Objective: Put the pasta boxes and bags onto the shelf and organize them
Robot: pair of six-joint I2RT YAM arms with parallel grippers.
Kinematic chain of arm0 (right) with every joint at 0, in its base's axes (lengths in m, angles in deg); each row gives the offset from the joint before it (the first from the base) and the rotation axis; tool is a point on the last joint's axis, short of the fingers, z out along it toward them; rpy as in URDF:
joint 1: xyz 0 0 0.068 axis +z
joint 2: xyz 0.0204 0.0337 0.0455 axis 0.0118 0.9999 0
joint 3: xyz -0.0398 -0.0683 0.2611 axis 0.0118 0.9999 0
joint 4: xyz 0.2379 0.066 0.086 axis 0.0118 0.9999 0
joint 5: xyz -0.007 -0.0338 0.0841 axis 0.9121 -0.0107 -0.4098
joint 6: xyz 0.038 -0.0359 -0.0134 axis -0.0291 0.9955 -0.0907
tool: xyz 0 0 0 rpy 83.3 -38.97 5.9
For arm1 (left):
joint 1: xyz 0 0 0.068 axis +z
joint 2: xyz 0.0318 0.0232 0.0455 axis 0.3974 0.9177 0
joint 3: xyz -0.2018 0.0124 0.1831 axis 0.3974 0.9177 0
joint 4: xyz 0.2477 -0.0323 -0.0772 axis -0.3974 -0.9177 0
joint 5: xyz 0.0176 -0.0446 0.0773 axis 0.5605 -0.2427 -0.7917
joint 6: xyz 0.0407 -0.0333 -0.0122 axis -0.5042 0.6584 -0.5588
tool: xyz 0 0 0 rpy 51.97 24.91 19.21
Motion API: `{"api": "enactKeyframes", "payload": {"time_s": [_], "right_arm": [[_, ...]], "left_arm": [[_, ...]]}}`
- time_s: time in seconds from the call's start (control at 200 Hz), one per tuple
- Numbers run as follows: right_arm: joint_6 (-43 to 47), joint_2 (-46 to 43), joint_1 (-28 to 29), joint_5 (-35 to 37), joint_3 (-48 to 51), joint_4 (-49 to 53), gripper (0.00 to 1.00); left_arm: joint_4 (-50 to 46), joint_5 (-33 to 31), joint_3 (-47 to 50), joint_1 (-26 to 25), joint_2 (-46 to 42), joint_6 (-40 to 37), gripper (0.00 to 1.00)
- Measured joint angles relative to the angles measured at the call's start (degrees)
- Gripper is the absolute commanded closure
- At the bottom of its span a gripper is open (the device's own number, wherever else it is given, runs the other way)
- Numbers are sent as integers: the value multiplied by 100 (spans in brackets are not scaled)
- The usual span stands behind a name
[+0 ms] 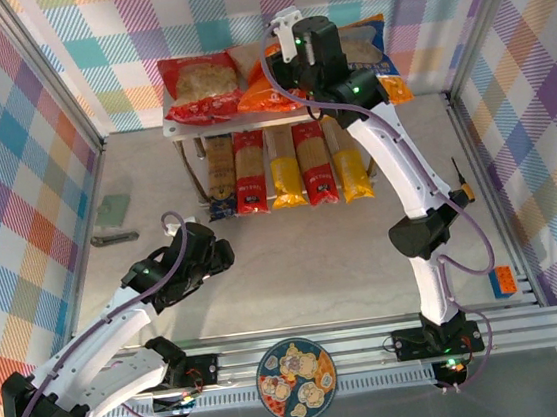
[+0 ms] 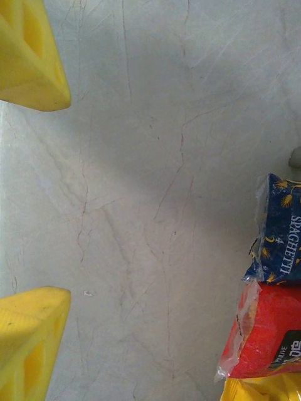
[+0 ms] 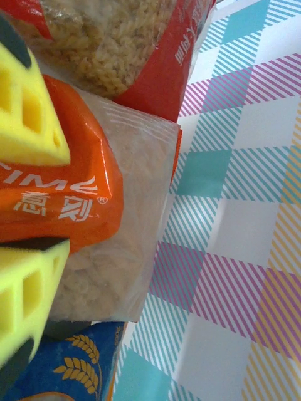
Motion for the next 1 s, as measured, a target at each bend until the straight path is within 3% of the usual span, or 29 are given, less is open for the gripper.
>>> {"api": "enactKeyframes", "payload": {"time_s": [0.05, 0.255, 0.44, 1.0], "right_arm": [[-22, 0, 0, -31, 0, 2, 48], [-125, 0, 0, -267, 0, 7, 42], [-258, -57, 0, -503, 92, 46, 40], [-446, -1220, 0, -518, 1950, 4, 39]], "left_arm": [[0, 2, 0, 7, 0, -2, 26], [-4, 0, 0, 22, -2, -2, 26], [-87, -2, 0, 22, -4, -4, 25], [-90, -4, -127, 26, -22, -66, 25]]}}
